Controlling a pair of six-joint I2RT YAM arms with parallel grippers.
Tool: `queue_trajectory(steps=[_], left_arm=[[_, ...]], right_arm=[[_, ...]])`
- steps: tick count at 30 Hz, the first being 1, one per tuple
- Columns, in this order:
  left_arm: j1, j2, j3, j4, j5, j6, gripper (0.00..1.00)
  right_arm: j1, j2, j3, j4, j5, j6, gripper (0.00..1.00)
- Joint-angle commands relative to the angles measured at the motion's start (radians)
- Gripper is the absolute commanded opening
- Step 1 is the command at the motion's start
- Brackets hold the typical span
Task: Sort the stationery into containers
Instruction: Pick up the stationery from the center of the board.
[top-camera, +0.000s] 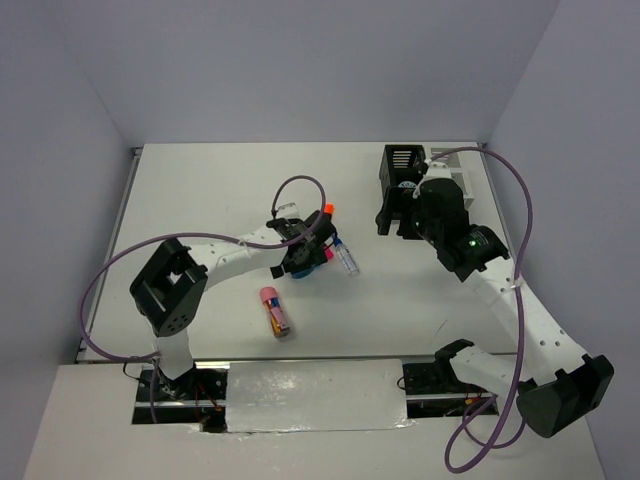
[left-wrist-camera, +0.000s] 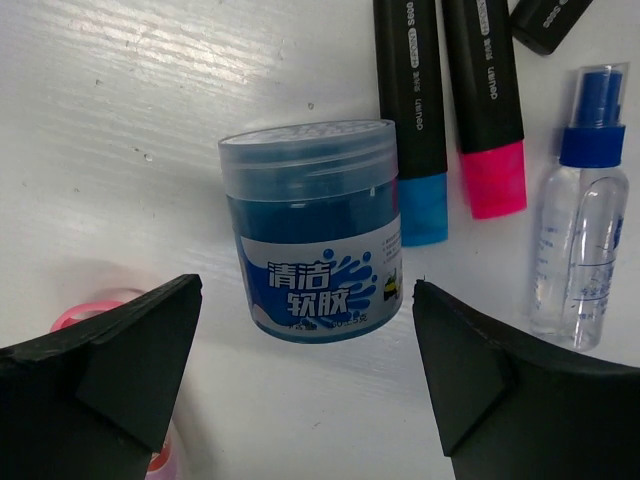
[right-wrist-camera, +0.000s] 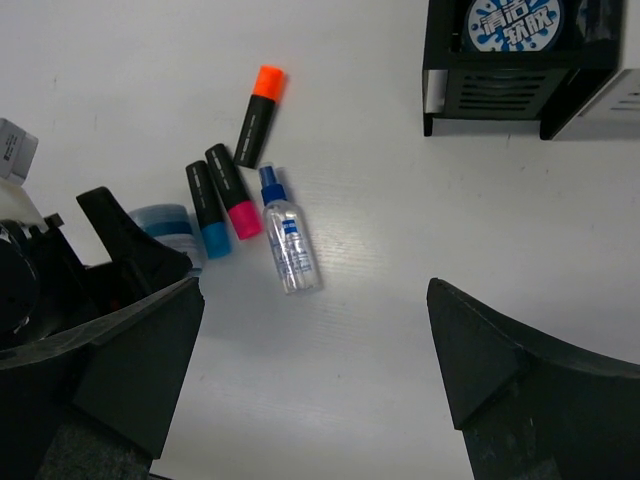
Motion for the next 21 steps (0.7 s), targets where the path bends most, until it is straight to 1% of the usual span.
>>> queue_trajectory(steps=[1, 5, 11, 12, 14, 15, 16, 17, 18, 20, 21], left_arm=[[-0.002, 0.001, 0.047, -0.018, -0.061, -0.017, 0.99], [0.007, 0.040, 0.059, -0.016, -0.050, -0.008, 0.96], [0.010, 0.063, 0.030, 0.017, -0.036, -0.008, 0.93], [0.010, 0.068, 0.032, 0.017, -0.033, -0.007, 0.92], [0.013, 0.080, 0.033, 0.019, -0.029, -0.002, 0.86], [0.015, 0.082, 0.029, 0.020, -0.026, -0.002, 0.80], [0.018, 0.080, 0.026, 0.023, -0.021, 0.000, 0.70], [0.020, 0.073, 0.022, 0.028, -0.021, 0.000, 0.59], [0.020, 0.067, 0.015, 0.027, -0.027, -0.005, 0.43], [0.026, 0.041, 0.004, 0.028, -0.036, -0.005, 0.37], [0.030, 0.031, 0.002, 0.028, -0.036, -0.005, 0.30]], right_arm=[[-0.004, -0.002, -0.014, 0.039, -0.042, -0.023, 1.00], [-0.002, -0.008, -0.028, 0.058, -0.056, -0.023, 1.00], [-0.002, -0.008, -0.024, 0.052, -0.052, -0.032, 1.00], [-0.001, -0.009, -0.025, 0.052, -0.052, -0.032, 1.00], [-0.002, -0.014, -0.027, 0.055, -0.053, -0.032, 1.00], [-0.002, -0.017, -0.028, 0.055, -0.053, -0.034, 1.00], [-0.001, -0.018, -0.030, 0.056, -0.053, -0.034, 1.00], [-0.002, -0.020, -0.030, 0.056, -0.049, -0.034, 1.00], [-0.002, -0.023, -0.031, 0.056, -0.047, -0.036, 1.00], [-0.002, -0.023, -0.031, 0.056, -0.047, -0.039, 1.00], [-0.002, -0.022, -0.030, 0.056, -0.045, -0.039, 1.00]])
